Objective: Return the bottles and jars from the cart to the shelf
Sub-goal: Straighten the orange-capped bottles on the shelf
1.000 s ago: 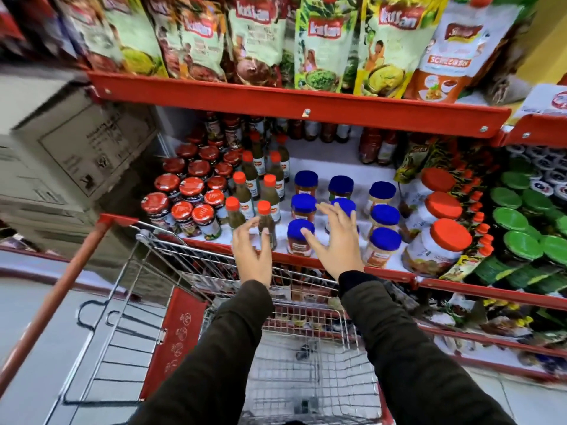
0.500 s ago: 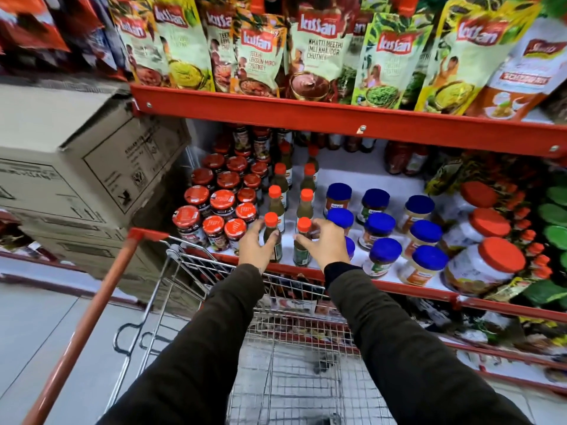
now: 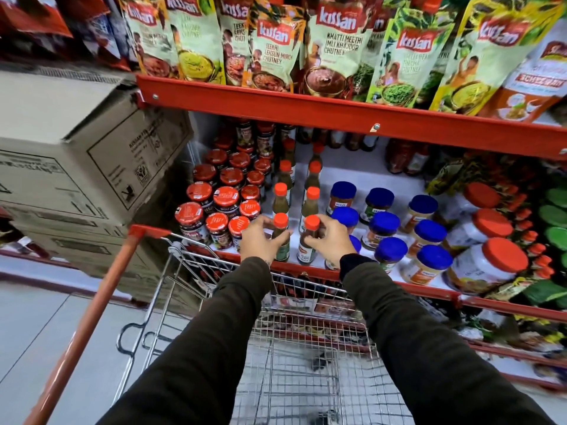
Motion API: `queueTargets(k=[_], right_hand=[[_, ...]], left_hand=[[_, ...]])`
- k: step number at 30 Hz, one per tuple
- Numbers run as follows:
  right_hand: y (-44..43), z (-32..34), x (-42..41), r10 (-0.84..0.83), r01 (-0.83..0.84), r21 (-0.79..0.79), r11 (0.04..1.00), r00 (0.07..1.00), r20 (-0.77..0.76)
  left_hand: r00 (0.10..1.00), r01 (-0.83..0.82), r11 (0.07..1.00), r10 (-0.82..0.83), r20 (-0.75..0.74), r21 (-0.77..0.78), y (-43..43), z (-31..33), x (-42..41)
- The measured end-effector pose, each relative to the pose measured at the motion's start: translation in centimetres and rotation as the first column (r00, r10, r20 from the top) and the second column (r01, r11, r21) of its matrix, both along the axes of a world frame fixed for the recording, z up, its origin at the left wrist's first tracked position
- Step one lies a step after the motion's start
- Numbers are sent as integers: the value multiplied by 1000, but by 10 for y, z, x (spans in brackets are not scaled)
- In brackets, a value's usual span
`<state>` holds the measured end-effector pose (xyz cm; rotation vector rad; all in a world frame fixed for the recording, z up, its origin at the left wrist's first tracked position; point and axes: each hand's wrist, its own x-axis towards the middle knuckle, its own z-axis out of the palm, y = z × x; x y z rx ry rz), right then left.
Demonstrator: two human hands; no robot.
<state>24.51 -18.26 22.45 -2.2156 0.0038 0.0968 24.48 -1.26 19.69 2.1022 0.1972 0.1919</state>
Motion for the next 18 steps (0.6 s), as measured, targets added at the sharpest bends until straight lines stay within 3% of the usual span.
queueTargets(k=[9,18], right_hand=[[0,-1,-5,-120,118,26,993,990,71],[1,3,-3,-53,53,6,999,998,23]], left_hand=[[969,245,965,-245,12,-93,14,7,-6],[998,47,994,-49,-28,-98,12,11,-2]])
